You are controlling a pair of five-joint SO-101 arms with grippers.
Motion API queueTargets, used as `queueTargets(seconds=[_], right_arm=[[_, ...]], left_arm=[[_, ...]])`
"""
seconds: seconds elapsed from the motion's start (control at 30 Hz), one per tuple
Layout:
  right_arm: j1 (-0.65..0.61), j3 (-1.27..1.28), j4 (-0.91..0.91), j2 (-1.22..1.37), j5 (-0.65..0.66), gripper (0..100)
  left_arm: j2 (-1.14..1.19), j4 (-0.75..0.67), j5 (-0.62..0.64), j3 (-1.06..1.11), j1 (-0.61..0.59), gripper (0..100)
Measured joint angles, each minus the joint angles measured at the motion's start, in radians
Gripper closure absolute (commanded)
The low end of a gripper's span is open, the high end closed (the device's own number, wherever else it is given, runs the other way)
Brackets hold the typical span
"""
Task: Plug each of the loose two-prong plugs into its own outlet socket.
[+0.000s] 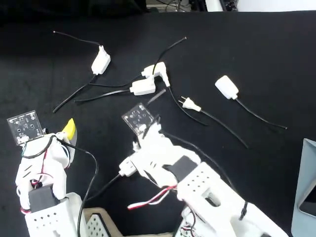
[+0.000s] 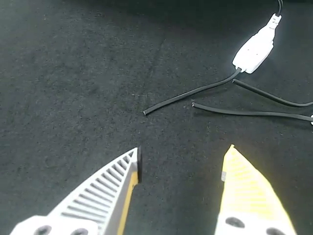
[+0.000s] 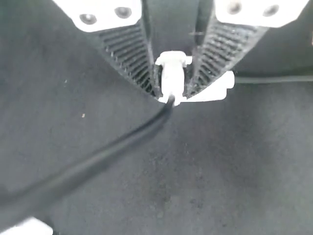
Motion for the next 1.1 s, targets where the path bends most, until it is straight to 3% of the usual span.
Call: queueTargets(seconds=[0.43,0.63,0.9,1.1], right_arm=[[-0.046,0.187,-0.215,-0.068,-0.055,98.6],[-0.046,0.173,-0.212,-0.068,-0.055,98.6],[-0.046,0.012,-0.046,-0.068,-0.055,98.6],[-0.046,0.003,-0.077,-0.068,-0.055,98.6]], left_arm=[[0.0,0.0,0.0,0.0,0.0,73],[0.0,0.0,0.0,0.0,0.0,73],[0.0,0.0,0.0,0.0,0.0,73],[0.0,0.0,0.0,0.0,0.0,73]])
